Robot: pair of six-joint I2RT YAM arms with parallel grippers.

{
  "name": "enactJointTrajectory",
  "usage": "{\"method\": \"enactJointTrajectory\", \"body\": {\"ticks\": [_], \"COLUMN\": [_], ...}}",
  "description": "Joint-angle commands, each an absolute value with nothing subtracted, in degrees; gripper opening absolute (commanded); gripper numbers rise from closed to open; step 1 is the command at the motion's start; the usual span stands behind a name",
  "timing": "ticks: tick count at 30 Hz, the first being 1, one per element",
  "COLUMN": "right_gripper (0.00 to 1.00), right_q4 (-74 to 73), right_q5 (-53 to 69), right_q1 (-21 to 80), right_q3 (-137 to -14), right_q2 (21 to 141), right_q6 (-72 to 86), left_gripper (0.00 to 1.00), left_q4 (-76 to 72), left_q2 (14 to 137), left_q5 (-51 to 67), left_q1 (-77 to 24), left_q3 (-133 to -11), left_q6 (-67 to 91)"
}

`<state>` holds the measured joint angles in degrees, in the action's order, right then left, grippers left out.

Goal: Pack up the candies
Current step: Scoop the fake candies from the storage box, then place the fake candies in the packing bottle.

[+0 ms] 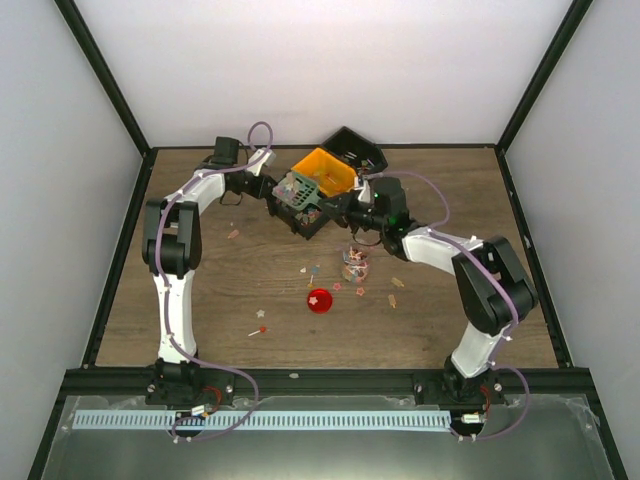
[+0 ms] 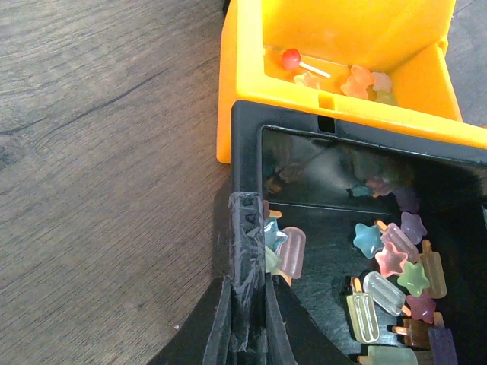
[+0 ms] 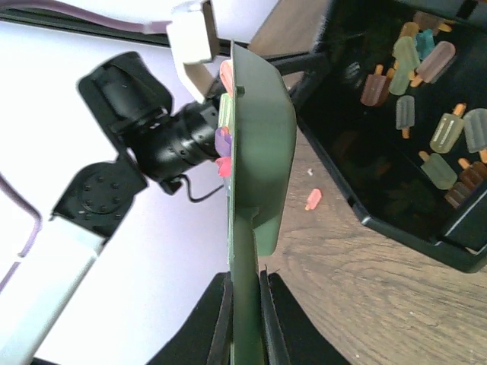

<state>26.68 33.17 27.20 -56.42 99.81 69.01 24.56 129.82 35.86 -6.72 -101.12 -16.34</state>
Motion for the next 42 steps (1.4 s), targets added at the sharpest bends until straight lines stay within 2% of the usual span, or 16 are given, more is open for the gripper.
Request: {"method": "enactJointTrajectory", "body": {"ticks": [1, 10, 12, 16, 23, 28, 30, 34, 42], "right_gripper": [0.01, 0.01, 0.01, 0.01, 0.01, 0.01, 0.01, 0.01, 0.01], "right_q4": [32.86, 38.08, 37.14, 44.19, 41.71, 36.04, 34.07, 27.39, 5.34], "right_q5": [36.49, 42.22, 42.79, 48.02, 51.54, 53.98, 56.36, 59.35, 57.83], "right_q1": [25.05, 15.74, 15.41, 14.85, 9.78, 4.31, 1.42, -3.87, -5.65], "right_q3": [-54.34, -40.35, -40.09, -39.6, -37.86, -34.46, -32.39, -28.64, -31.28], "right_q2": [95.7, 84.16, 84.3, 86.77, 84.23, 76.68, 73.27, 65.55, 54.81], "right_q6": [71.76, 74.71, 73.64, 76.29, 73.83, 71.22, 70.83, 68.52, 54.29], "left_gripper": [0.04, 0.04, 0.04, 0.04, 0.04, 0.04, 0.08, 0.22, 0.34], "left_q4": [25.8, 25.18, 24.0, 22.81, 22.78, 22.12, 21.28, 20.71, 20.23], "left_q2": [132.46, 131.8, 130.68, 129.36, 129.48, 129.02, 128.62, 128.57, 128.07], "left_q5": [32.31, 32.4, 32.74, 33.01, 32.84, 31.64, 31.11, 31.28, 30.62], "left_q1": [-6.15, -6.15, -6.15, -6.15, -6.15, -6.32, -6.37, -6.46, -6.5], "left_q3": [-100.02, -98.87, -97.3, -95.72, -95.7, -94.84, -94.32, -94.22, -93.6], "left_q6": [-14.77, -14.0, -14.05, -13.71, -12.85, -12.3, -11.8, -11.38, -12.23]}}
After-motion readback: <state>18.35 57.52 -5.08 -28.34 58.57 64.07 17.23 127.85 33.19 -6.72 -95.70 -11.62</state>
